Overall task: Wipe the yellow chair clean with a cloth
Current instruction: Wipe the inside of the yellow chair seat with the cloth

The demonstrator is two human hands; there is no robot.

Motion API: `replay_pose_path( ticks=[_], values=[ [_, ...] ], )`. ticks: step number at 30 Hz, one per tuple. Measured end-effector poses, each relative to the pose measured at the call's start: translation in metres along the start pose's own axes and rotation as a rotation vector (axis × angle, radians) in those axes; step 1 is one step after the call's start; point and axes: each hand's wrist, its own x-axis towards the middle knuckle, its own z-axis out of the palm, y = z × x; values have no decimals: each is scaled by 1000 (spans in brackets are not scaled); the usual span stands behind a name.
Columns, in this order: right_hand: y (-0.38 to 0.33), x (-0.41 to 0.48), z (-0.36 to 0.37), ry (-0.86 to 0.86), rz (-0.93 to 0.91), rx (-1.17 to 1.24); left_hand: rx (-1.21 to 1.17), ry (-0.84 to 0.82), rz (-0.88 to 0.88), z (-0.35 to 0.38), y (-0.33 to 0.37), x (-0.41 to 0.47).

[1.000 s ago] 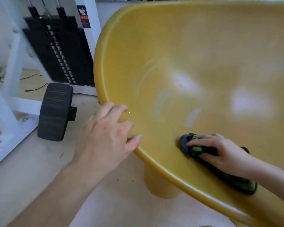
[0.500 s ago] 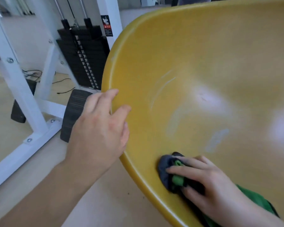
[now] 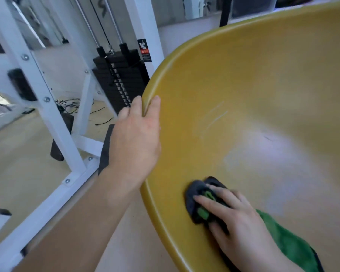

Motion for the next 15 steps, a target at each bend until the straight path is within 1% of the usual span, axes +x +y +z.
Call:
replay_pose_path(
  ticks=[1, 3, 6, 7, 8, 9, 11, 12, 13, 14, 15],
  values=[
    [2, 17, 5, 32, 4, -6, 1, 3, 1, 0, 3, 1],
    [-7, 77, 15, 126, 41, 36, -19, -13, -41, -1, 3, -1],
    [-13, 183, 11, 319, 177, 144, -113, -34, -70, -5, -1, 8],
    [-16, 197, 7, 352, 202, 166, -129, -59, -68, -5, -4, 13],
    [-19, 192, 8, 337, 206, 154, -141, -96, -64, -7, -5, 16],
    [-23, 170, 9, 283, 175, 115, -156, -125, -60, -11, -6, 17],
    [-29, 90, 11, 115, 51, 35, -174, -177, -60, -25, -8, 9],
    [-36, 47, 5, 38, 13, 28, -175, -204, -58, -33, -10, 0],
    [-44, 16, -1, -13, 14, 40, -170, -216, -54, -41, -14, -11],
    [-49, 6, -5, -10, 6, 78, -151, -218, -45, -49, -17, -22],
    [-53, 15, -6, 38, -7, 110, -120, -221, -28, -57, -20, -35]
  ],
)
